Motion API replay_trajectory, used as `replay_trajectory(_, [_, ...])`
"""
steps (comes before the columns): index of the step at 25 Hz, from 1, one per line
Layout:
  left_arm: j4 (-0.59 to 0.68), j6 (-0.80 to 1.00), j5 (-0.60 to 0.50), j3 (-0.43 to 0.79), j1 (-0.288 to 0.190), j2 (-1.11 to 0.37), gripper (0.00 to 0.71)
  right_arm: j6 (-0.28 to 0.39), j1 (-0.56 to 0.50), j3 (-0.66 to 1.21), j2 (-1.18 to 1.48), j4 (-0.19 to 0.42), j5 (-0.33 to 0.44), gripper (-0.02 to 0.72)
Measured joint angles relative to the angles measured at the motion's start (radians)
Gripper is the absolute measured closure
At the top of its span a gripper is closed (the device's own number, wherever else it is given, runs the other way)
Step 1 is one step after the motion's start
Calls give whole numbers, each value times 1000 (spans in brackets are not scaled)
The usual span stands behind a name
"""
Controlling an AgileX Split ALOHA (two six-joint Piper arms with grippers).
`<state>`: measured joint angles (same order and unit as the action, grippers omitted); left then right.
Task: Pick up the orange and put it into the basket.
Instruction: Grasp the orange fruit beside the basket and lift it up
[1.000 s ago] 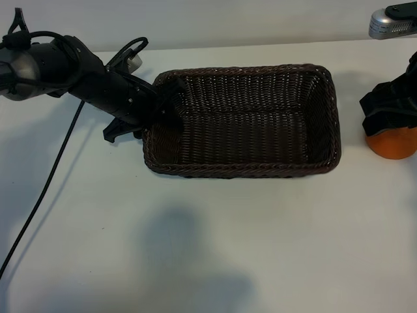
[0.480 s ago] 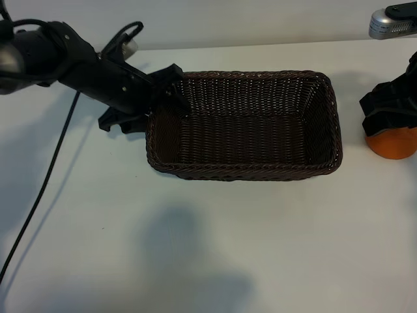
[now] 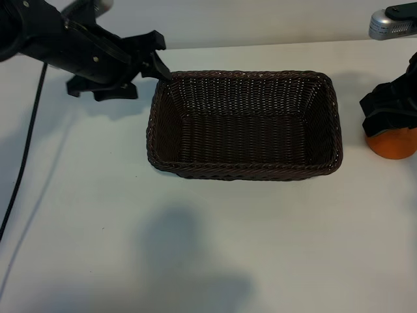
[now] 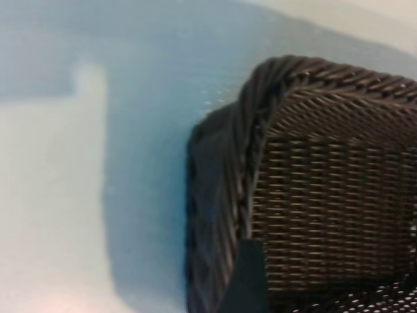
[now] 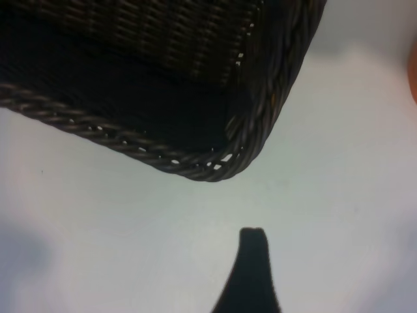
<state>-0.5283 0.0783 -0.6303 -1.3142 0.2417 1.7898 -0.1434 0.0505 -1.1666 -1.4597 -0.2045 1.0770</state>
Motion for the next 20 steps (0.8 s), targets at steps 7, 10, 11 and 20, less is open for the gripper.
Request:
replay_trajectory(7, [215, 97, -140, -106, 0, -10, 89, 0, 0, 0, 0, 0, 1, 114])
replay_trajectory(10, [356, 144, -226, -180, 0, -12, 93, 0, 0, 0, 0, 0, 1, 114])
replay_trajectory(11, [406, 152, -258, -202, 0, -14, 95, 0, 0, 0, 0, 0, 1, 114])
replay_trajectory(20, [421, -16, -431, -240, -243, -98, 109, 0, 0, 0, 0, 0, 7, 114])
